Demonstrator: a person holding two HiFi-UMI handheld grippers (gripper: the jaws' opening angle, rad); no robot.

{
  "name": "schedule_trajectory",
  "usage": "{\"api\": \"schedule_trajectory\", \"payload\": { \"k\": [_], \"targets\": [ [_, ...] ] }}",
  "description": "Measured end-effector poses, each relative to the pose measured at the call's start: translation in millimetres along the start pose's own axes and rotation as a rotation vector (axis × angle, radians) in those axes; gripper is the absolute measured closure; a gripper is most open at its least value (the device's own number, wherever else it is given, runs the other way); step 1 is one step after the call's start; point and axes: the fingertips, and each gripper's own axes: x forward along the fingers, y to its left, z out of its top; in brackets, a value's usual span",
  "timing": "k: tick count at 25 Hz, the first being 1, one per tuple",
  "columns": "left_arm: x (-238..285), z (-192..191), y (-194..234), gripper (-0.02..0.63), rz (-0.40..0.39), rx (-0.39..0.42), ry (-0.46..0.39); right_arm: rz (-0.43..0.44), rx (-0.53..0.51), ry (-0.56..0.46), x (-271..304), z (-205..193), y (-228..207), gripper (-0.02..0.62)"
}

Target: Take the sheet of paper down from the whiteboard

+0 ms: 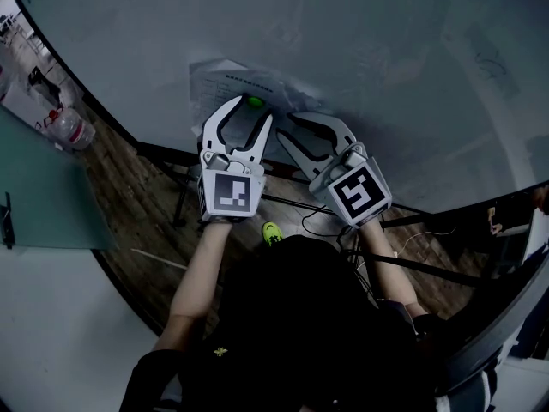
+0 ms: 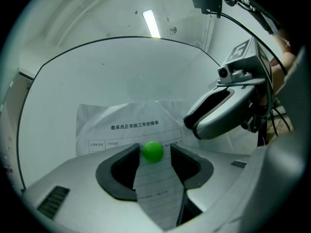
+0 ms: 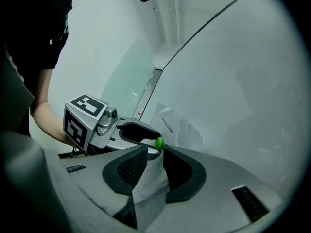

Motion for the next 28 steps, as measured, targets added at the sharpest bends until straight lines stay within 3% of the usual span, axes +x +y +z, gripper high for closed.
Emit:
{"api": "schedule_trajectory", "payload": {
  "k": [5, 21, 28],
  "targets": [
    [0, 1, 3, 0.435, 0.022, -0.003, 0.005, -0.003, 0.008, 0.003, -1, 0, -1, 0.495],
    [1, 6, 9, 0.461, 0.066, 0.059, -0.009, -0.055, 0.003, 0.021, -8, 6, -11, 0.489],
    [1, 6, 10, 0.468, 0.068, 0.065, -0.006, -0.176, -0.095, 0.093, -21, 14, -25, 0.469]
  ]
}}
